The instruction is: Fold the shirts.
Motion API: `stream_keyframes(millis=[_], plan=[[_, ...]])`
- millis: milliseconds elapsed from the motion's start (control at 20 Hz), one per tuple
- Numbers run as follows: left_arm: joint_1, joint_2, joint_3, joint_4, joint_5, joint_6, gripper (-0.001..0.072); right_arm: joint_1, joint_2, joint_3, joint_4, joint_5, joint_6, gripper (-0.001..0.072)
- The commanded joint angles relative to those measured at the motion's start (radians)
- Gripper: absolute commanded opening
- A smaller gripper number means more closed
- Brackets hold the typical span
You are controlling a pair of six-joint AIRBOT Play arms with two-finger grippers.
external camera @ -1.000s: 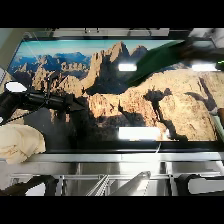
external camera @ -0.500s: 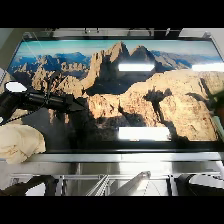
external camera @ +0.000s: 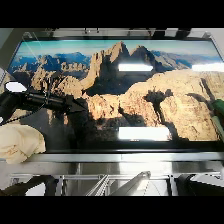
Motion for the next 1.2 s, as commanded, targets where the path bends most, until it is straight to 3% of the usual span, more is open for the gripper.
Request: stream_keyframes(millis=[0,250,300,350,400,550,700,950,1150], plan=[[0.000,0.000,0.000,-0.001,-0.017,0.002,0.0018,-0.026,0.001,-0.029,-0.031,0.026,-0.011,0.0637],[0.000,0.001,0.038,-0.002,-0.037,0.020,0.0017,0.013,0.001,-0.030,0.355,-0.016,-0.011,0.0636],[0.000,0.001,0.069,-0.002,-0.054,0.027,0.0017,0.036,0.001,-0.031,0.414,-0.006,-0.011,0.0600],[0.000,0.001,0.111,-0.002,-0.074,0.028,0.0017,0.068,0.001,-0.034,0.448,0.008,-0.011,0.0346],[0.000,0.002,0.153,-0.002,-0.090,0.029,0.0017,0.112,0.003,-0.043,0.450,0.029,-0.002,0.0018],[0.000,0.056,0.200,-0.002,-0.087,0.029,0.0017,0.285,0.070,-0.159,0.455,-0.032,-0.045,0.0017],[0.002,0.183,0.119,-0.001,-0.088,0.027,0.0019,0.508,0.290,-0.472,0.486,-0.339,-0.090,0.0016],[0.002,0.436,-0.244,0.000,-0.035,-0.003,0.0021,0.835,0.639,-1.113,0.823,-0.654,-0.326,0.0018],[0.002,0.526,-0.354,-0.002,-0.003,-0.011,0.0020,0.896,0.643,-1.191,0.893,-0.707,-0.394,0.0019]])
